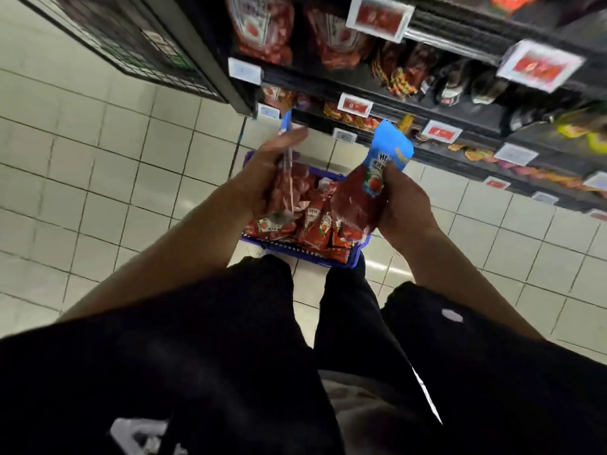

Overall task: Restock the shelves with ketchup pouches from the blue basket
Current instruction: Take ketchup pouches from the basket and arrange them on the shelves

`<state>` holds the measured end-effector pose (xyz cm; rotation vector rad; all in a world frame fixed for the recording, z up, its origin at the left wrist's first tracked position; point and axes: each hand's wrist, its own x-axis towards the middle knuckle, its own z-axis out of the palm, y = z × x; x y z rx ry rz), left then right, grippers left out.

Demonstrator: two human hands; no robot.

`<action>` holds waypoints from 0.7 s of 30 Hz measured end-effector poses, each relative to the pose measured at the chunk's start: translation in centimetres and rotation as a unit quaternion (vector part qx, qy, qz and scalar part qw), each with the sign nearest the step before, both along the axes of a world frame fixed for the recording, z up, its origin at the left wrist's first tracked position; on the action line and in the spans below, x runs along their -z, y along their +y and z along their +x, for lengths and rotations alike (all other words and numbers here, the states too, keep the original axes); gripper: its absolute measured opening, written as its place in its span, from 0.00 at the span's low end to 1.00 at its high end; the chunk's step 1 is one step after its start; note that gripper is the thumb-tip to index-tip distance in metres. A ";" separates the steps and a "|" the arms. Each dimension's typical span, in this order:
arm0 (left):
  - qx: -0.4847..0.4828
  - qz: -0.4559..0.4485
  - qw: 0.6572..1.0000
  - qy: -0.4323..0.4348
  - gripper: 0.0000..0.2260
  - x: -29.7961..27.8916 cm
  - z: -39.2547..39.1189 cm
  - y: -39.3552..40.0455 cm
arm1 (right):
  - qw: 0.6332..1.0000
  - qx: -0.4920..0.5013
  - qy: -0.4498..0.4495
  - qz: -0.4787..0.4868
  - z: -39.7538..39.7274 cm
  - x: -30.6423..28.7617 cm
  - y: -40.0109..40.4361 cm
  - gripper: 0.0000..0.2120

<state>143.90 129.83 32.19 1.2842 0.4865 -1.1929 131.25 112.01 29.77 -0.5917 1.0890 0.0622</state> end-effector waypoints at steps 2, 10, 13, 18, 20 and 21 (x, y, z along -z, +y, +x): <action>0.047 0.007 0.999 0.017 0.16 -2.3 -1.0 -1.0 | 0.999 -0.046 0.002 -0.013 -1.1 -2.2 -1.4 0.17; -0.058 -0.075 0.995 0.042 0.17 -9.8 -4.2 -4.5 | 0.973 -0.196 -0.083 -0.090 -3.8 -10.0 -8.1 0.15; -0.038 -0.077 0.996 0.029 0.18 -12.4 -4.8 -5.5 | 0.962 -0.206 -0.131 -0.125 -4.2 -12.4 -10.1 0.12; -0.039 -0.117 0.992 0.003 0.20 -15.0 -5.6 -6.1 | 0.953 -0.177 -0.181 -0.166 -5.5 -15.5 -10.8 0.19; -0.038 -0.129 0.991 -0.015 0.18 -15.6 -5.8 -6.4 | 0.955 -0.164 -0.184 -0.168 -6.4 -16.7 -10.3 0.25; -0.027 -0.131 0.991 -0.025 0.14 -16.0 -5.9 -6.6 | 0.955 -0.159 -0.183 -0.172 -6.9 -17.3 -10.1 0.26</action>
